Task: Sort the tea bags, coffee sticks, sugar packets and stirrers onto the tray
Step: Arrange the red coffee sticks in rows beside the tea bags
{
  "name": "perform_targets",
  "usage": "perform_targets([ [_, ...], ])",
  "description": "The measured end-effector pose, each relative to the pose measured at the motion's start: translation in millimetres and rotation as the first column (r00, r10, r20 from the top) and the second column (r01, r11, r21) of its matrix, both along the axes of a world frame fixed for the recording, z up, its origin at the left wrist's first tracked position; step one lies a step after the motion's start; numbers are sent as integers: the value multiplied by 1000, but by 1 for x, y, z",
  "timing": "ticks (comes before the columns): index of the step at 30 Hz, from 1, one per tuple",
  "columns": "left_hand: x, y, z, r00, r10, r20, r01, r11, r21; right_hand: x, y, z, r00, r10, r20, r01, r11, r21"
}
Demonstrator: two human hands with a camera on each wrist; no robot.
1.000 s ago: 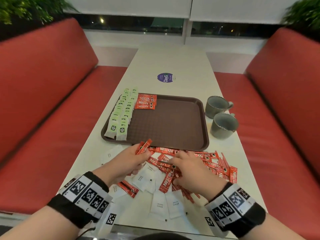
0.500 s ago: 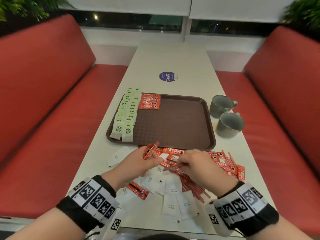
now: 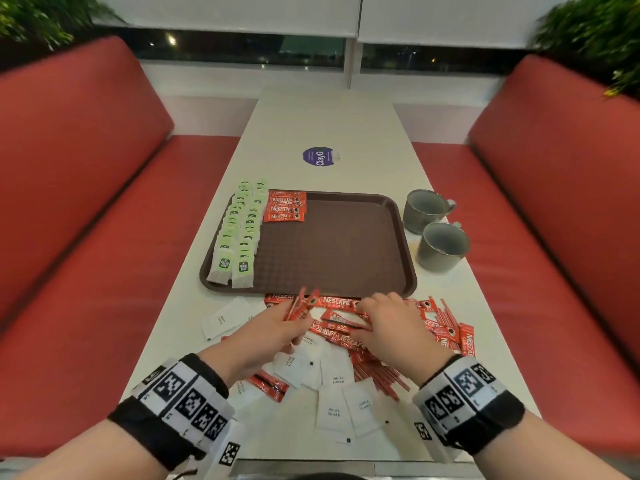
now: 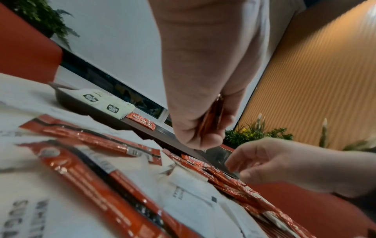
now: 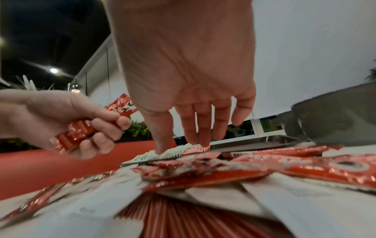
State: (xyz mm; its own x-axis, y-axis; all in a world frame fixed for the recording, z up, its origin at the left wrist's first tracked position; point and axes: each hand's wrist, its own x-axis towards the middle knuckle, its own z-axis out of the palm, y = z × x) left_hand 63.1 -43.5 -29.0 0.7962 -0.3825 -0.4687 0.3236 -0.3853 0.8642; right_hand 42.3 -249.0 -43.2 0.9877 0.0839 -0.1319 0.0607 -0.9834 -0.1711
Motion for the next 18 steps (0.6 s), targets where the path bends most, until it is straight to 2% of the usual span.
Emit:
perform_targets([
  [4, -1, 1, -2, 991, 124, -50, -126, 991, -47, 4, 5, -11, 996, 42, -74, -49, 994, -95],
  [9, -3, 2, -6, 990, 138, -4, -138, 990, -26, 12, 9, -12, 996, 24, -80, -28, 999, -45],
  [14, -7, 1, -3, 977, 212, 40, -209, 976, -64, 13, 4, -4, 995, -19, -96, 36, 983, 180],
  [18, -8, -3, 1, 973, 225, 59, -220, 972, -82, 10, -1, 12, 998, -51, -45, 67, 847, 527],
])
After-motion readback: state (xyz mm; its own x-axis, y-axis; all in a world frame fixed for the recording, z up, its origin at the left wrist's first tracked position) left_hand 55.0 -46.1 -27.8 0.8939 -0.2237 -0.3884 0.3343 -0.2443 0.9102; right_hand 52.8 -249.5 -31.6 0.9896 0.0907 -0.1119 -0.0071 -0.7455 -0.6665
